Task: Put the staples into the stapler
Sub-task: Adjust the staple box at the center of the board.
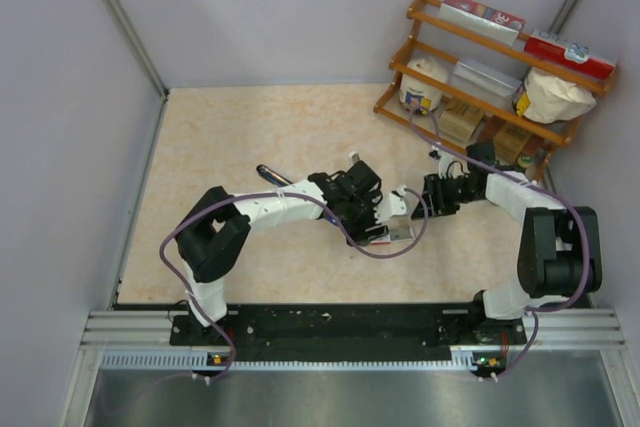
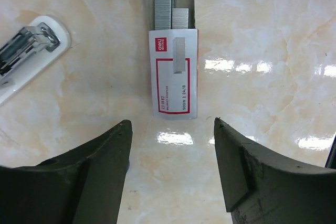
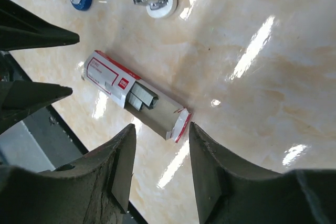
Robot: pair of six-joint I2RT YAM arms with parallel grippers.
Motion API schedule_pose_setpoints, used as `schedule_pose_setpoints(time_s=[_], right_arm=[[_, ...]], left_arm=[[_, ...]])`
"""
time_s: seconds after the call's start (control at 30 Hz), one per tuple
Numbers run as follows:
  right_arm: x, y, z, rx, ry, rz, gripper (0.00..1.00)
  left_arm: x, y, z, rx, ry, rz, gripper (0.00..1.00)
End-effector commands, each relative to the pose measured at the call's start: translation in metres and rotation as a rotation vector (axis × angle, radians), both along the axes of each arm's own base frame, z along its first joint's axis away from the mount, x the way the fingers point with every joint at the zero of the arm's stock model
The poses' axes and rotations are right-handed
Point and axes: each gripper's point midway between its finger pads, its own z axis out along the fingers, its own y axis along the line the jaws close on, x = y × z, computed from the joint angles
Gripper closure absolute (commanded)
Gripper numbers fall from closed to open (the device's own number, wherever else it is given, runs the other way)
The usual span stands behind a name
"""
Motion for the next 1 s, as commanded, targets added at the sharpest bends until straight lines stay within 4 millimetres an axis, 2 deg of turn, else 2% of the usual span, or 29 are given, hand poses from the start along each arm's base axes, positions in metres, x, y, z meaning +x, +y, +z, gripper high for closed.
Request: schedule_pose_setpoints(time_s=[0.0, 0.43, 0.63, 0.73, 0.83, 0.97], right_arm=[[0.020, -0.006, 0.019, -0.028, -0.156, 0.001, 0.55], [0.025, -0.006, 0.034, -0.021, -0.216, 0.012, 0.54], [0.025, -0.004, 0.040, -0.010, -0.228, 0.014, 0.54], [0.026, -0.004, 0.044, -0.009, -0.240, 0.014, 0.54], [0.026, -0.004, 0.046, -0.005, -0.249, 0.016, 0.54], [0.030, -0.011, 0.049, -0.001, -0.254, -0.012, 0.54]], left_arm=[[0.006, -0.002, 0.015, -0.038, -0.045, -0.010, 0.32], [0.003, -0.014, -0.010, -0.005, 0.009, -0.037, 0.32], [0.001, -0.020, -0.014, 0.003, 0.018, -0.046, 0.32], [0.001, -0.024, -0.016, 0.007, 0.027, -0.046, 0.37], [0.001, -0.025, -0.020, 0.018, 0.035, -0.049, 0.45], [0.000, -0.022, -0.020, 0.029, 0.032, -0.054, 0.48]])
